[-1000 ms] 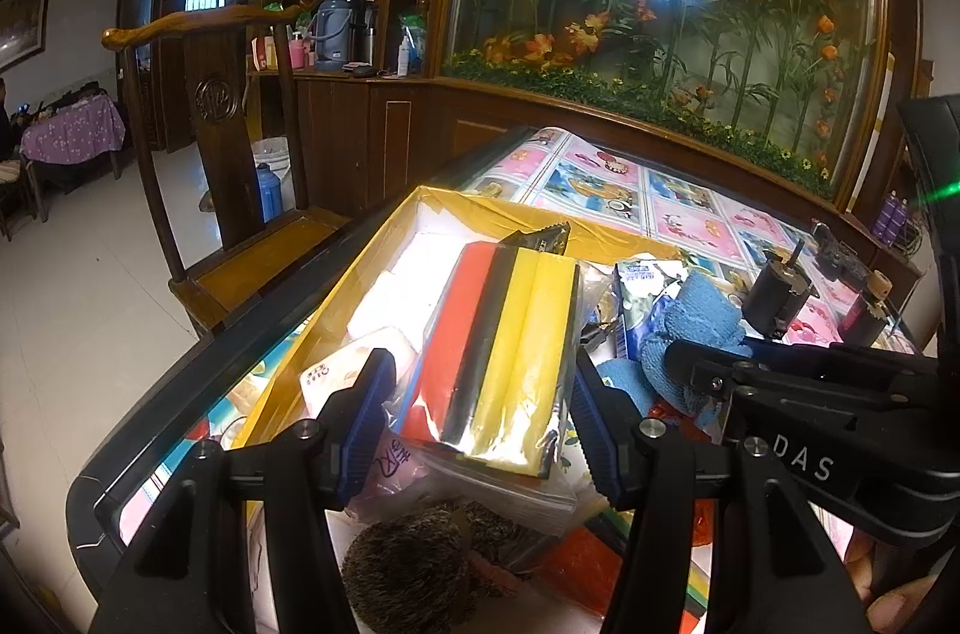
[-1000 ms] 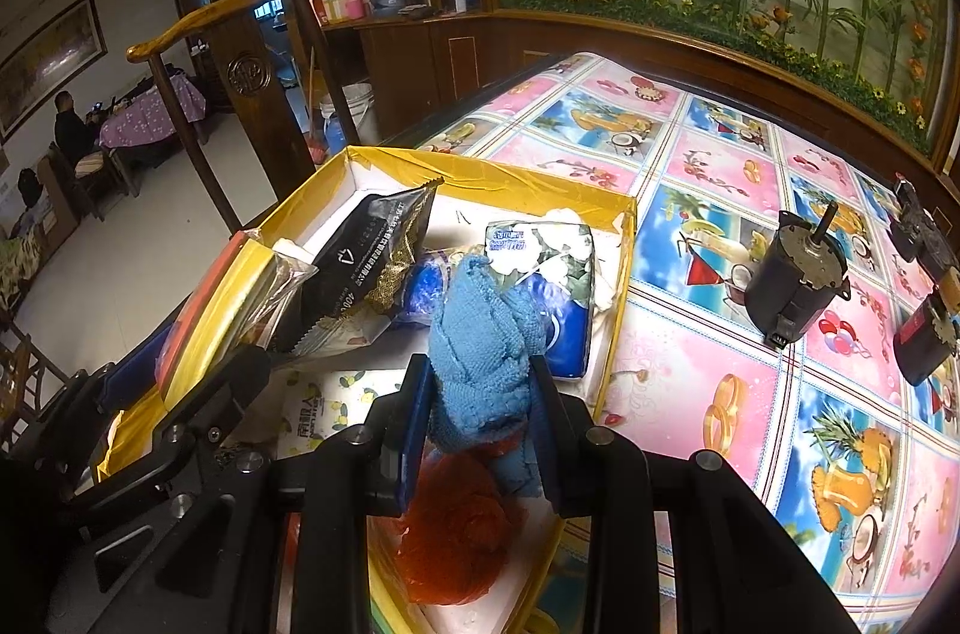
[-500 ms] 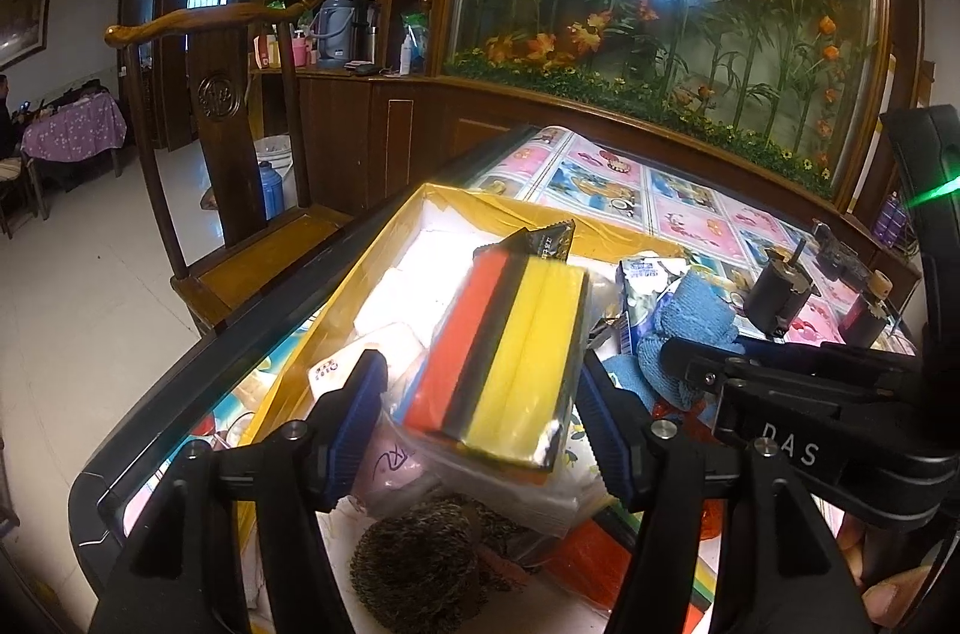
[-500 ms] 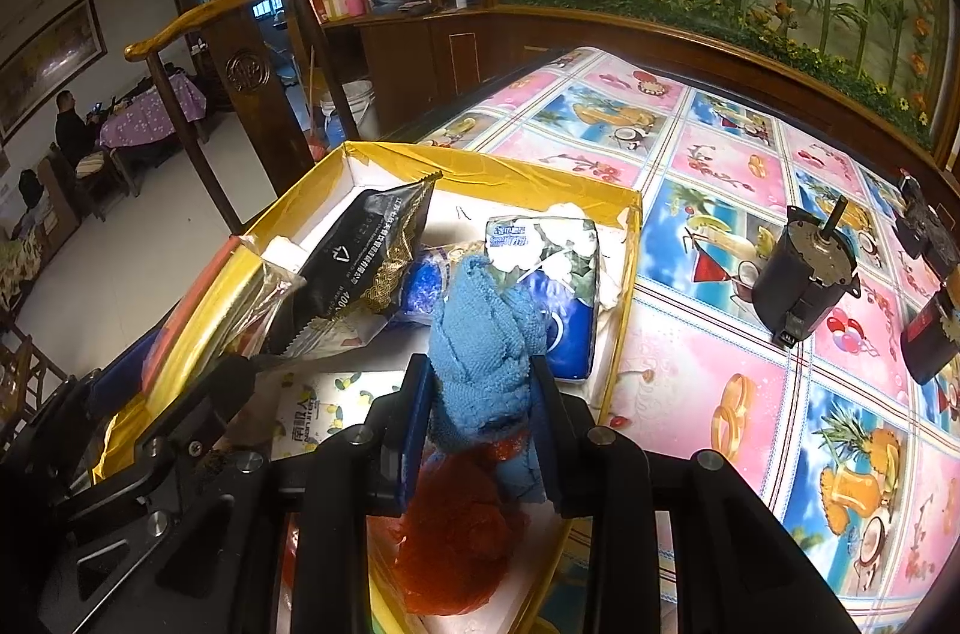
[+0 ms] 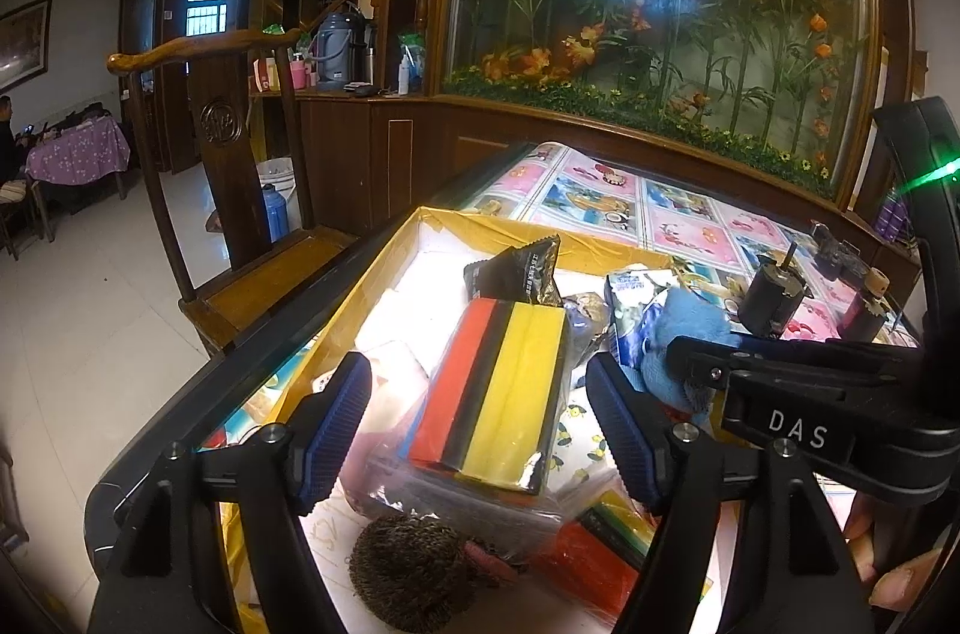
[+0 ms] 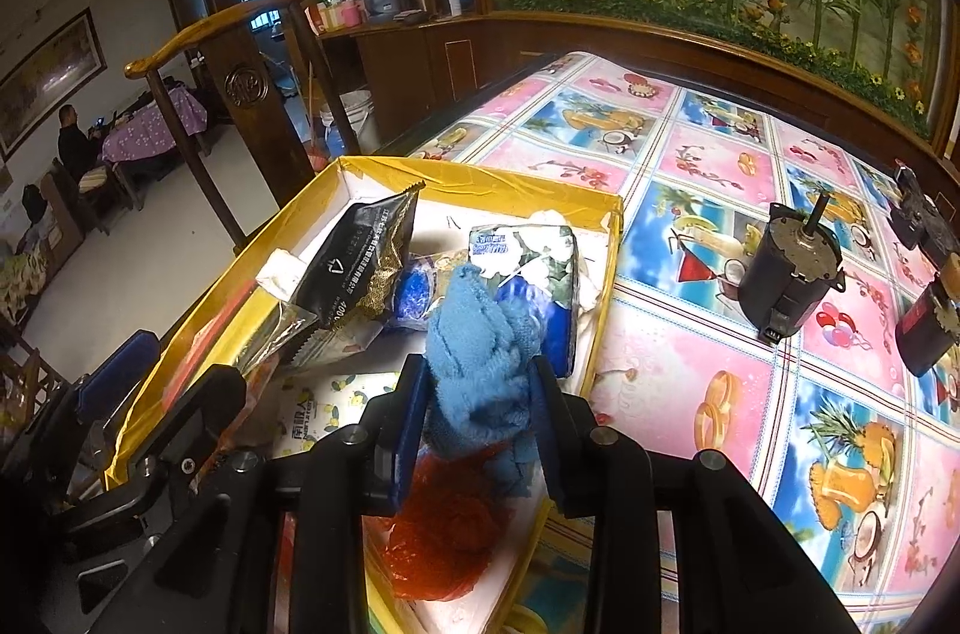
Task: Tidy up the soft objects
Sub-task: 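Lower the sponge into the box with the left tool while the right tool lowers the cloth, then open the left tool to release the sponge while the right tool releases the cloth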
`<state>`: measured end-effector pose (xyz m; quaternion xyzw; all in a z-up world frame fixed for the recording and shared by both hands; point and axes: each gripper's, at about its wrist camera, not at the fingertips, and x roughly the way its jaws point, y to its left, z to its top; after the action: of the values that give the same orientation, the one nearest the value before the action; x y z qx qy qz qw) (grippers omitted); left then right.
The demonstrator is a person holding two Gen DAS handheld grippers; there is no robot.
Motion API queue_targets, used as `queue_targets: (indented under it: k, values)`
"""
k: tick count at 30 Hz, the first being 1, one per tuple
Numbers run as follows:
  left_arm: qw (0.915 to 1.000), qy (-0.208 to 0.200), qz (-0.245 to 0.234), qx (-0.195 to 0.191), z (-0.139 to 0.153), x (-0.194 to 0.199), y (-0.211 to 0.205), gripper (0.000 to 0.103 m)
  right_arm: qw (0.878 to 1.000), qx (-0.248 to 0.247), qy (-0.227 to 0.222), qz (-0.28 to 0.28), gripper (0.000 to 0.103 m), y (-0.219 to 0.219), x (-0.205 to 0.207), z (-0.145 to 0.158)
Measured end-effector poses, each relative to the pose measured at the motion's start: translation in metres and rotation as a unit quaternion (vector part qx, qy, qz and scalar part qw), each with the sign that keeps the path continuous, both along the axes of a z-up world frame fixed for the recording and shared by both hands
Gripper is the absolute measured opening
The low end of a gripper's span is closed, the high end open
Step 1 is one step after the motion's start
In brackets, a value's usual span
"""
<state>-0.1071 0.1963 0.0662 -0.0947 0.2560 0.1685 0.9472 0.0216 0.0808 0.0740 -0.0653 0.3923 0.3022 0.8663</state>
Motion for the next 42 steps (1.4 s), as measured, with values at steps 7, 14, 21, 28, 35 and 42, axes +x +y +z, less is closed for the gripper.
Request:
queue_targets:
  k: [7, 14, 21, 28, 35, 42]
  values:
    - [1.0, -0.007, 0.002, 0.005, 0.004, -0.004, -0.002, 0.075, 1.0, 0.009, -0.004, -0.005, 0.045, -0.006, -0.003, 0.007]
    - [0.9999, -0.013, 0.004, 0.009, 0.007, -0.006, -0.002, 0.076, 1.0, 0.014, -0.007, -0.009, 0.046, -0.01, -0.004, 0.012]
    - [0.9998, -0.014, 0.005, 0.01, 0.008, -0.007, -0.003, 0.079, 1.0, 0.019, -0.007, -0.015, 0.049, -0.016, -0.005, 0.015]
    - [0.9998, -0.015, 0.005, 0.011, 0.01, -0.008, -0.002, 0.08, 1.0, 0.023, -0.006, -0.019, 0.05, -0.021, -0.006, 0.017]
    - [0.9997, -0.019, 0.006, 0.015, 0.017, -0.01, 0.0, 0.082, 0.999, 0.024, -0.006, -0.023, 0.05, -0.026, -0.008, 0.018]
    - [0.9995, -0.024, 0.008, 0.02, 0.022, -0.015, -0.001, 0.084, 0.999, 0.025, -0.008, -0.026, 0.051, -0.03, -0.011, 0.021]
